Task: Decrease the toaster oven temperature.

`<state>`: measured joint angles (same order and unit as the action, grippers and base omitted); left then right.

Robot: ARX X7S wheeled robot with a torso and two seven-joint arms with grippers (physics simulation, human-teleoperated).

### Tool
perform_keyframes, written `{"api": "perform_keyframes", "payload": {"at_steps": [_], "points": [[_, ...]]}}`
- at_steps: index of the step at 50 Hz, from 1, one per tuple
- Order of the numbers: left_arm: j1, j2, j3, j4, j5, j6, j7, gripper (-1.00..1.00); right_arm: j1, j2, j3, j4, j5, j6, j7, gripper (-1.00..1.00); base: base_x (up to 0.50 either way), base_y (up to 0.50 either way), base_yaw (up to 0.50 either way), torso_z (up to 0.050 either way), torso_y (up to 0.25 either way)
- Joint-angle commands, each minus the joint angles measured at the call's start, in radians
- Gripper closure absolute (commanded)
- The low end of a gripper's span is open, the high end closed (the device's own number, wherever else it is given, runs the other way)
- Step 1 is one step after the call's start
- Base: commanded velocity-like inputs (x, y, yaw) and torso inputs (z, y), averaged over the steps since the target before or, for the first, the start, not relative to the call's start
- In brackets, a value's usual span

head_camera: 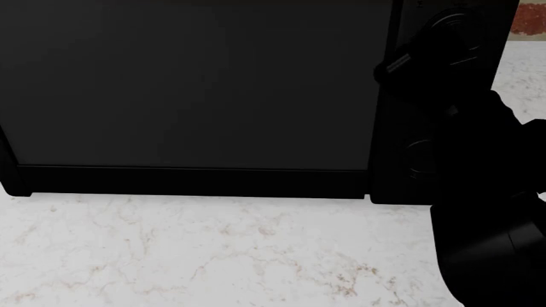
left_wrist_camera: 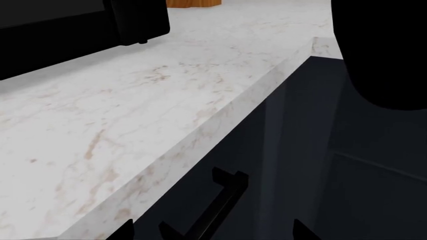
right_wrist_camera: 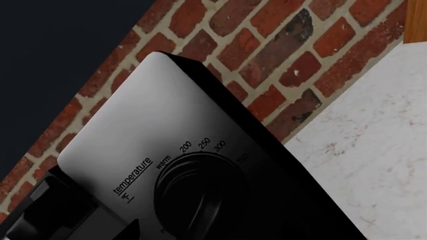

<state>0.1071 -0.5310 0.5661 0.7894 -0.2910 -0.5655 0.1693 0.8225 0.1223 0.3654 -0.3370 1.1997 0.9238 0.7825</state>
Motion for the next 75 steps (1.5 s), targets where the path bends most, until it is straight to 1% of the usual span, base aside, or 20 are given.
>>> {"api": "perform_keyframes", "payload": {"at_steps": [1,16,17,28,32,38,45,52,57,60,71,72,75], "points": [[-0.002,0.011,-0.010,-0.001,0.012,-0.002,0.017,-1.00,-0.003,-0.009,0.007,0.016,-0.013,-0.019,-0.020,-1.00,0.00,0.00,0.00,0.000,0.000],[-0.003,0.009,-0.007,-0.011,0.007,0.007,0.017,-1.00,-0.009,0.000,-0.009,0.059,-0.014,-0.046,-0.044,-1.00,0.00,0.00,0.00,0.000,0.000],[-0.003,0.009,-0.006,-0.014,0.008,0.009,0.016,-1.00,-0.010,0.003,-0.013,0.058,-0.013,-0.041,-0.039,1.00,0.00,0.00,0.00,0.000,0.000],[-0.003,0.008,-0.009,-0.018,0.003,0.013,0.013,-1.00,0.008,0.050,-0.075,0.032,-0.045,0.000,-0.007,1.00,0.00,0.00,0.00,0.000,0.000],[-0.003,0.007,-0.009,-0.019,0.002,0.015,0.011,-1.00,-0.008,0.057,-0.085,0.028,-0.067,-0.011,-0.015,1.00,0.00,0.00,0.00,0.000,0.000],[-0.002,0.005,-0.009,-0.015,0.001,0.016,0.008,-1.00,0.018,0.088,-0.126,0.004,-0.094,0.011,0.004,1.00,0.00,0.00,0.00,0.000,0.000],[-0.001,0.003,-0.011,-0.015,-0.002,0.021,0.006,-1.00,0.019,0.118,-0.173,-0.016,-0.123,0.023,-0.013,1.00,0.00,0.00,0.00,0.000,0.000],[-0.002,0.000,-0.010,-0.011,-0.006,0.021,0.006,-1.00,0.064,0.200,-0.282,-0.032,-0.160,0.117,-0.018,1.00,0.00,0.00,0.00,0.000,0.000],[-0.003,-0.002,-0.010,-0.011,-0.008,0.021,0.005,-1.00,0.103,0.241,-0.317,-0.040,-0.148,0.190,0.003,1.00,0.00,0.00,0.00,0.000,0.000],[-0.003,-0.003,-0.007,-0.008,-0.007,0.021,0.004,-1.00,0.127,0.276,-0.368,-0.046,-0.153,0.244,0.001,1.00,0.00,0.00,0.00,0.000,0.000],[-0.006,-0.005,-0.008,-0.009,-0.012,0.017,0.000,-1.00,0.195,0.340,-0.489,-0.034,-0.188,0.342,0.001,1.00,0.00,0.00,0.00,0.000,0.000],[-0.006,-0.005,-0.007,-0.008,-0.012,0.016,-0.001,-1.00,0.216,0.359,-0.527,-0.038,-0.206,0.362,-0.001,1.00,0.00,0.00,0.00,0.000,0.000],[-0.005,-0.007,-0.006,-0.007,-0.011,0.018,-0.002,-1.00,0.242,0.373,-0.571,-0.032,-0.215,0.393,-0.007,1.00,0.00,0.00,0.00,0.000,0.000]]}}
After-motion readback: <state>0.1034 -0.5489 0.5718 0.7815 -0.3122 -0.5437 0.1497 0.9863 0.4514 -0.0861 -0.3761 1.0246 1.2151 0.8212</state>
